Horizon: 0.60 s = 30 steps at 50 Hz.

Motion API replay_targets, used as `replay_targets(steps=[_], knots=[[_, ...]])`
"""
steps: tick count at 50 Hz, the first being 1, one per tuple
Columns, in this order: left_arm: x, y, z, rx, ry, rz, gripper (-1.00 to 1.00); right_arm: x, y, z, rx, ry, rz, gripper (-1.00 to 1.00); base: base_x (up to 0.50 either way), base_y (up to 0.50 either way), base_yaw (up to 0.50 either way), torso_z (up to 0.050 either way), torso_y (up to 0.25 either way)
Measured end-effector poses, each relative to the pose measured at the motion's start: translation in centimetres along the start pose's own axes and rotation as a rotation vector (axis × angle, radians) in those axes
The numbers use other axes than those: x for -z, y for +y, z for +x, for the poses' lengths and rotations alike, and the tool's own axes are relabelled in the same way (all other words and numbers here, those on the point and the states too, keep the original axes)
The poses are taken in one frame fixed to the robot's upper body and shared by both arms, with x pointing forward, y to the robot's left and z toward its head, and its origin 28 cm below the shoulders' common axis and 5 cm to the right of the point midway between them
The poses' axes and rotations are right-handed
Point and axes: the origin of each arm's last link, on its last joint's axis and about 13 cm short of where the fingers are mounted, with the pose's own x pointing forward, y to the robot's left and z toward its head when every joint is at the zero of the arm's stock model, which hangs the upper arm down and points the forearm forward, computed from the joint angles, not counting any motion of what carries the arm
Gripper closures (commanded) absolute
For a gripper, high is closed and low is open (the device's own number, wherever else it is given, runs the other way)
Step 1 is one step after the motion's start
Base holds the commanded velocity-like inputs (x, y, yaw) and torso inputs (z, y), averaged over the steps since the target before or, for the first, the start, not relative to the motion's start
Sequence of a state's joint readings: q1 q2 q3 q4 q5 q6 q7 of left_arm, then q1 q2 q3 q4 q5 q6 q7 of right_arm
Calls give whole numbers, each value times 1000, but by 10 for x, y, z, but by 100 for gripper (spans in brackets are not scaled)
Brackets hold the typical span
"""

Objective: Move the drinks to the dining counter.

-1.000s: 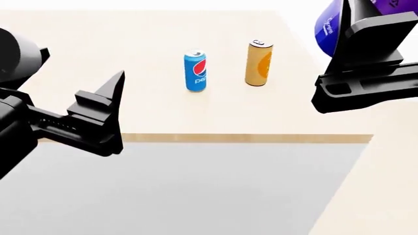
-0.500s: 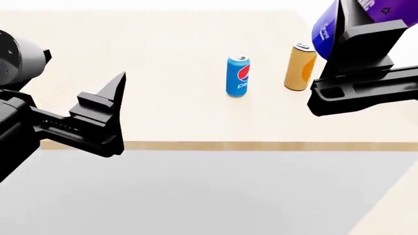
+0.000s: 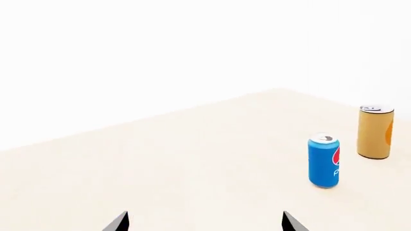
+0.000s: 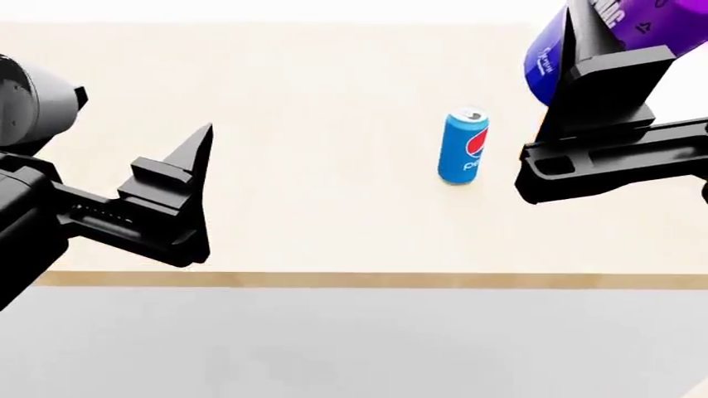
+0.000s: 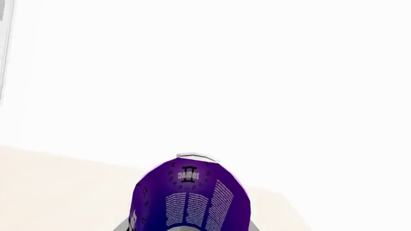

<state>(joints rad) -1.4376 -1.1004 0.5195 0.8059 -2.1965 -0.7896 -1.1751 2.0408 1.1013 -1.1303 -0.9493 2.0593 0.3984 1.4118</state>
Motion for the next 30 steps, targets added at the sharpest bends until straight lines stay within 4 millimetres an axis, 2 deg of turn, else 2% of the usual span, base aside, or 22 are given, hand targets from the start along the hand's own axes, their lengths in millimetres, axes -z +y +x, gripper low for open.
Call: replay_targets(steps=[16,24,30], knots=[[0,0,1,0,1,0,-100,1,3,2,-23,9,1,100,162,348,0,0,1],[1,0,1,-1,3,-1,-100,3,7,7,-57,12,12,100,0,0,0,0,0],[2,0,1,0,4,-2,-100,3,13,21,-109,27,34,100,0,0,0,0,2]])
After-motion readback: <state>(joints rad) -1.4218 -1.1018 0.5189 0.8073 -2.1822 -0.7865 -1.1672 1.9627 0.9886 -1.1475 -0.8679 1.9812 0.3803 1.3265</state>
